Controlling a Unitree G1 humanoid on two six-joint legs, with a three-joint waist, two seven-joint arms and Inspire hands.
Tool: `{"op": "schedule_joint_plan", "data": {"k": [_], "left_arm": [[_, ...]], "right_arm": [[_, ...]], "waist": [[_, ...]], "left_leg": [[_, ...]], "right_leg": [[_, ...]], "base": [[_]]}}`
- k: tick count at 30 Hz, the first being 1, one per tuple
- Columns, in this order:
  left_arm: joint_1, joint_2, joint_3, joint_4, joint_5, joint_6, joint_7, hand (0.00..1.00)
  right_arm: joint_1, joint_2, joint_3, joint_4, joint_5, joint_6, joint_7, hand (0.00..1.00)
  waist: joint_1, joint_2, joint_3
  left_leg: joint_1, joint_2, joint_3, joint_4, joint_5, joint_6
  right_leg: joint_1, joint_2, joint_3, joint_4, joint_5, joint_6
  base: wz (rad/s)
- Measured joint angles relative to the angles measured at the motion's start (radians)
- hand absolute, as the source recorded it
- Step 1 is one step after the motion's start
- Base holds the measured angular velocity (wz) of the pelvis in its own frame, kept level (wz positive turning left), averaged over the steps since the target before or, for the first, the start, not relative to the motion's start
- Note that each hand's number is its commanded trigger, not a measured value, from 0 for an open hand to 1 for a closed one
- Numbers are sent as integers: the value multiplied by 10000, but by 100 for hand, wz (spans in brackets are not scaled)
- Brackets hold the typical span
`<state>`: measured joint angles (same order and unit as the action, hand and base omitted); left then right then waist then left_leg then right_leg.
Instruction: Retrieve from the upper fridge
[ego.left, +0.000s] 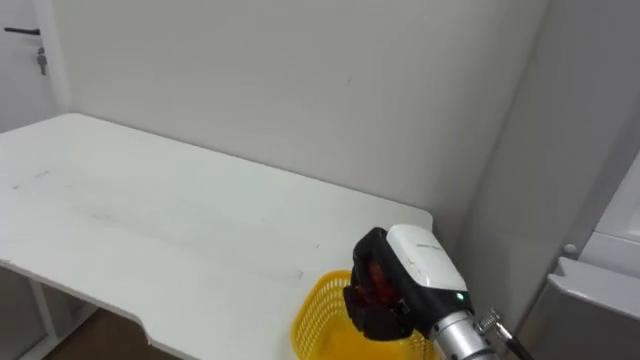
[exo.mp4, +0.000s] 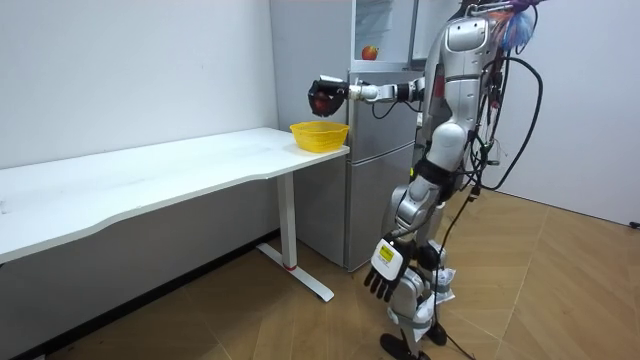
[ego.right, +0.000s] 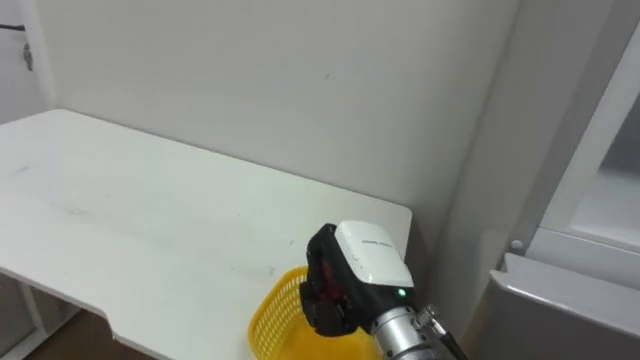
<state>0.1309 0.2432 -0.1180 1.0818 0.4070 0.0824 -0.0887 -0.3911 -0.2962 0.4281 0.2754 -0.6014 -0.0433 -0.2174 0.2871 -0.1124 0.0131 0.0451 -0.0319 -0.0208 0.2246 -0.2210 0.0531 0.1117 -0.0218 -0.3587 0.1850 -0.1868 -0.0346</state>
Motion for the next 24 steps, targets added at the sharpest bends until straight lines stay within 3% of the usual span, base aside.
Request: {"op": "schedule_joint_plan", "data": {"k": [10,17,18,20,24], "left_arm": [[-61,-7,-27,-4,-1,82,-111,0],[-77,-7,-21,-8,284,217,-314,0],[-77,-6,-13,-8,326,218,-329,0],[-118,-4,-13,-8,365,219,-327,0],[-215,-8,-12,-11,383,219,-319,0]], "right_arm": [[-44,365,33,961,-156,137,243,100],[-44,393,136,1078,-352,245,436,100],[-44,401,138,1082,-356,253,476,52],[-44,432,141,1139,-356,316,476,0],[-45,477,143,1252,-356,452,486,0]], "waist": [[254,74,106],[261,9,83],[289,10,83],[403,1,76],[529,4,79]], "left_leg": [[-281,-65,-283,133,12,1],[-509,-159,-411,153,58,47],[-515,-166,-414,153,59,50],[-511,-167,-412,152,60,52],[-518,-165,-437,146,60,52]], "right_leg": [[-121,-29,-145,0,-8,12],[-288,-108,-284,1,-36,59],[-293,-115,-289,2,-37,61],[-297,-116,-286,2,-37,61],[-296,-117,-302,1,-40,67]], "base": [[8],[7],[0],[0],[2]]}}
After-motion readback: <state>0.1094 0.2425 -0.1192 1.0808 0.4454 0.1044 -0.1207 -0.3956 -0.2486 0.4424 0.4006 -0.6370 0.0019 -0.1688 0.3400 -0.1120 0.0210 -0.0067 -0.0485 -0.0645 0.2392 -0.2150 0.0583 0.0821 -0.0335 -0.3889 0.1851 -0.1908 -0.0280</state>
